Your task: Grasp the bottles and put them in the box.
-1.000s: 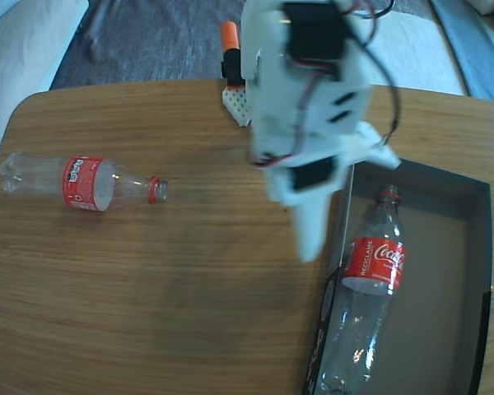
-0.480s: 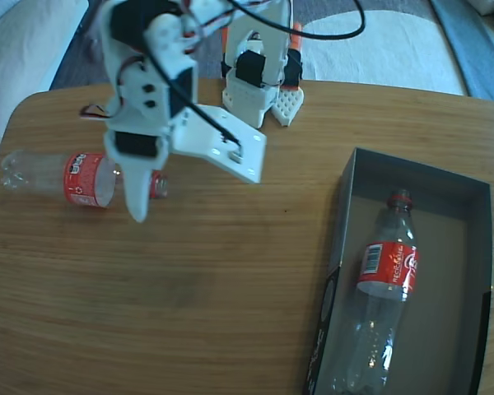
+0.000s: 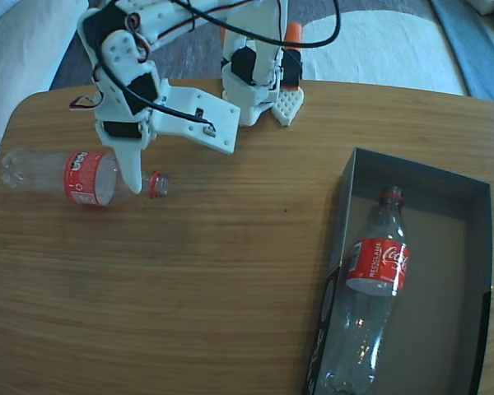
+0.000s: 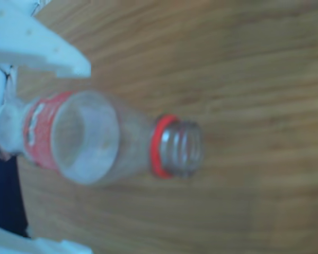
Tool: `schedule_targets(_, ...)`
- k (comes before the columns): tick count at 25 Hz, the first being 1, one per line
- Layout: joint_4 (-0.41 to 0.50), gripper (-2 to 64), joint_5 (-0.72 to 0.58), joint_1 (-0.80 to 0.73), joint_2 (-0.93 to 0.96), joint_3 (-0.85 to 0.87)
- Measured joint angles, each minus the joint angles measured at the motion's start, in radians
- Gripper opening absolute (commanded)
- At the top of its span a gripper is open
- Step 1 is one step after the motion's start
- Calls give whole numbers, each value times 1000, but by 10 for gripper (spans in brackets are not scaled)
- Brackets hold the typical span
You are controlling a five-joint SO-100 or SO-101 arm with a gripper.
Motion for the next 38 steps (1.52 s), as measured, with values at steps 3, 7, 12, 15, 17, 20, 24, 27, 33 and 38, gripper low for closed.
schedule_targets(3, -3, 409, -9, 6, 0, 52)
schedule_targets(7, -66, 409, -3, 28, 0, 120)
schedule_targets(12, -155, 443, 38, 12, 0, 141)
schedule_targets(15, -196, 498, 38, 12, 0, 163)
schedule_targets(17, -212, 505, 31, 12, 0, 198)
schedule_targets(20, -232, 507, 31, 12, 0, 245)
schedule_targets(24, -278, 507, 31, 14, 0, 296)
schedule_targets(27, -319, 507, 31, 26, 0, 316)
schedule_targets(33, -380, 502, -6, 31, -46, 336)
schedule_targets(38, -402, 502, -23, 61, -117, 336)
